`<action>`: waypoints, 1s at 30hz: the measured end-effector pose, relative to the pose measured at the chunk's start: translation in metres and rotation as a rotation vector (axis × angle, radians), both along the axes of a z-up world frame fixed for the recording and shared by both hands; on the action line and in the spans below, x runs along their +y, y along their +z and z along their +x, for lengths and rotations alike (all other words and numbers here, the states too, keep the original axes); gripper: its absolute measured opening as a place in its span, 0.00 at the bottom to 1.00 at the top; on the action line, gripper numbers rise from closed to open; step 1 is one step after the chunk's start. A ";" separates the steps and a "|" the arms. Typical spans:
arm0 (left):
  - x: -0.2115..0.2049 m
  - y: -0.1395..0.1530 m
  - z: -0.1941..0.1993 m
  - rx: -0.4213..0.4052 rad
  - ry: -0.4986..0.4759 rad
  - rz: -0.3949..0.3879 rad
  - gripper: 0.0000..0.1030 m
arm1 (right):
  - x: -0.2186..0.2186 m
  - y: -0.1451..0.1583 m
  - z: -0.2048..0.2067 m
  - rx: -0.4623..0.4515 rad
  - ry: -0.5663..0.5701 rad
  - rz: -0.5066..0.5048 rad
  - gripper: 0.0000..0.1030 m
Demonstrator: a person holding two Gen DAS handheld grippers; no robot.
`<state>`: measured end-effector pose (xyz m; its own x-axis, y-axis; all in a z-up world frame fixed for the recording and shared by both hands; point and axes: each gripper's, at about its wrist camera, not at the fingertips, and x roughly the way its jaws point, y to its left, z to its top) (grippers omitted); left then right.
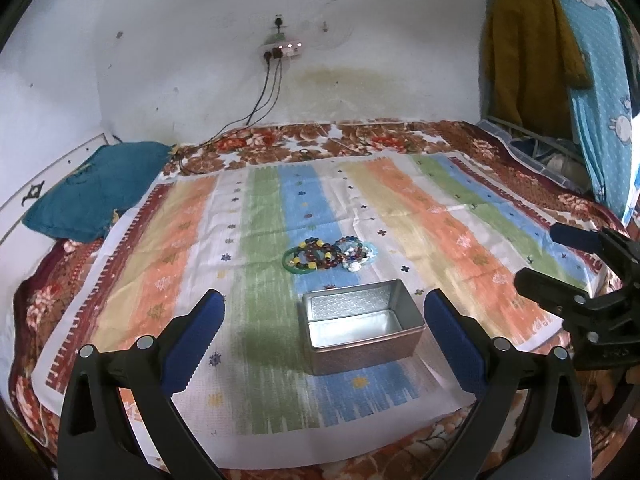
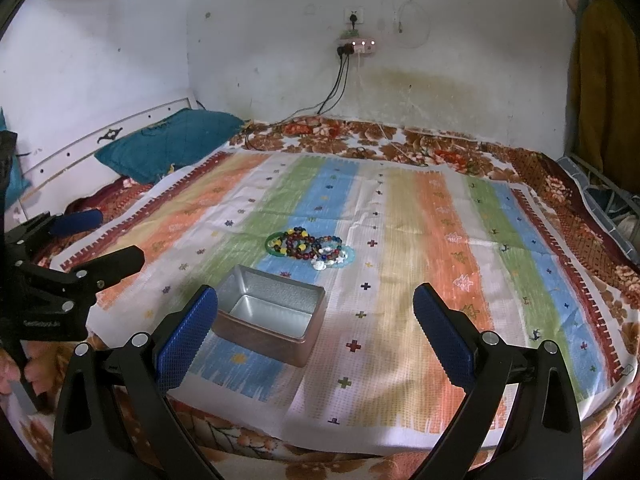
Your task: Organize jewelry
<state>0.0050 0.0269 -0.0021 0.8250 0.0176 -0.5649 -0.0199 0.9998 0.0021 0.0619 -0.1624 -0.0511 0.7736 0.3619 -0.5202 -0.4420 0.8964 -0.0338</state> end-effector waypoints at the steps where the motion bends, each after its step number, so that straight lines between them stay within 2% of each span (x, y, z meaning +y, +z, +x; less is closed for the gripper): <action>1: 0.001 0.000 0.000 0.003 -0.003 -0.004 0.95 | -0.001 0.000 -0.001 -0.006 0.000 0.004 0.96; 9: 0.004 -0.001 0.002 0.010 -0.009 0.013 0.95 | -0.001 0.001 -0.002 -0.007 -0.002 0.005 0.96; 14: -0.002 -0.004 0.003 0.029 0.004 0.006 0.95 | -0.001 0.000 0.004 0.023 -0.012 0.006 0.96; 22: 0.021 -0.013 0.018 0.116 0.034 -0.115 0.95 | -0.005 0.002 0.021 0.053 -0.046 0.073 0.96; 26: 0.023 -0.016 0.028 0.131 0.054 -0.144 0.95 | 0.003 -0.002 0.028 0.055 -0.048 0.065 0.96; 30: 0.020 -0.020 0.040 0.156 0.063 -0.133 0.95 | 0.011 -0.005 0.035 0.058 -0.044 0.060 0.96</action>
